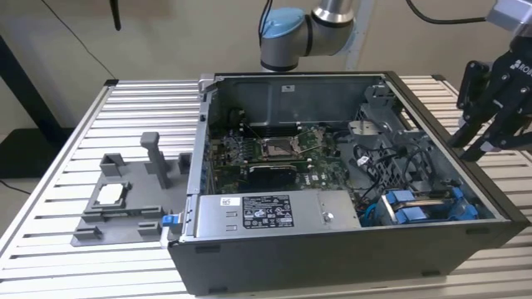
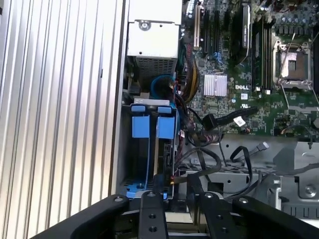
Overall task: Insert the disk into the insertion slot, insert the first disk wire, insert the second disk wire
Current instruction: 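Insert the first disk wire, then insert the second disk wire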
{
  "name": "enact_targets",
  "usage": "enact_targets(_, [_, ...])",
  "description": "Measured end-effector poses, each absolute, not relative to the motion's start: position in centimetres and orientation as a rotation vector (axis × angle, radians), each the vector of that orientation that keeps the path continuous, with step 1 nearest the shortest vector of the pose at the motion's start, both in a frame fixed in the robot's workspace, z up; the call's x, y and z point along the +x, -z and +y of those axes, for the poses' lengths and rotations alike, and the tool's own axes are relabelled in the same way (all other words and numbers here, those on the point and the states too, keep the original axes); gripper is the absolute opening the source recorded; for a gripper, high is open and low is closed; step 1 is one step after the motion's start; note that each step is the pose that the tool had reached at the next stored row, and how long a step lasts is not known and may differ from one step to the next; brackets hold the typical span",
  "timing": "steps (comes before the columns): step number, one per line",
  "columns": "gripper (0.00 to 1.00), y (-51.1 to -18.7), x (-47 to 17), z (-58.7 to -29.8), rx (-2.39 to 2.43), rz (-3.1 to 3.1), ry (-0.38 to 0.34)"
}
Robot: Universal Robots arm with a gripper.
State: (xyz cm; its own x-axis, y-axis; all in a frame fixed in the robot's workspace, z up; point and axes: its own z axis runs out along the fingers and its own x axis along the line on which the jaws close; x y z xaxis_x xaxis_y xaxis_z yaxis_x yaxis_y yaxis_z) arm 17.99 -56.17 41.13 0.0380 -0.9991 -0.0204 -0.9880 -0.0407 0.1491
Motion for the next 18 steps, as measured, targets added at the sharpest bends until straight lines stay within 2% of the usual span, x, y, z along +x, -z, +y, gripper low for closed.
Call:
enact_targets(11, [0.33,-41.3,17.9,-56.0,2.195,-2.11,0.183])
enact_targets(18, [0.33,-41.3,17.2,-54.9,2.201,-2.115,0.173])
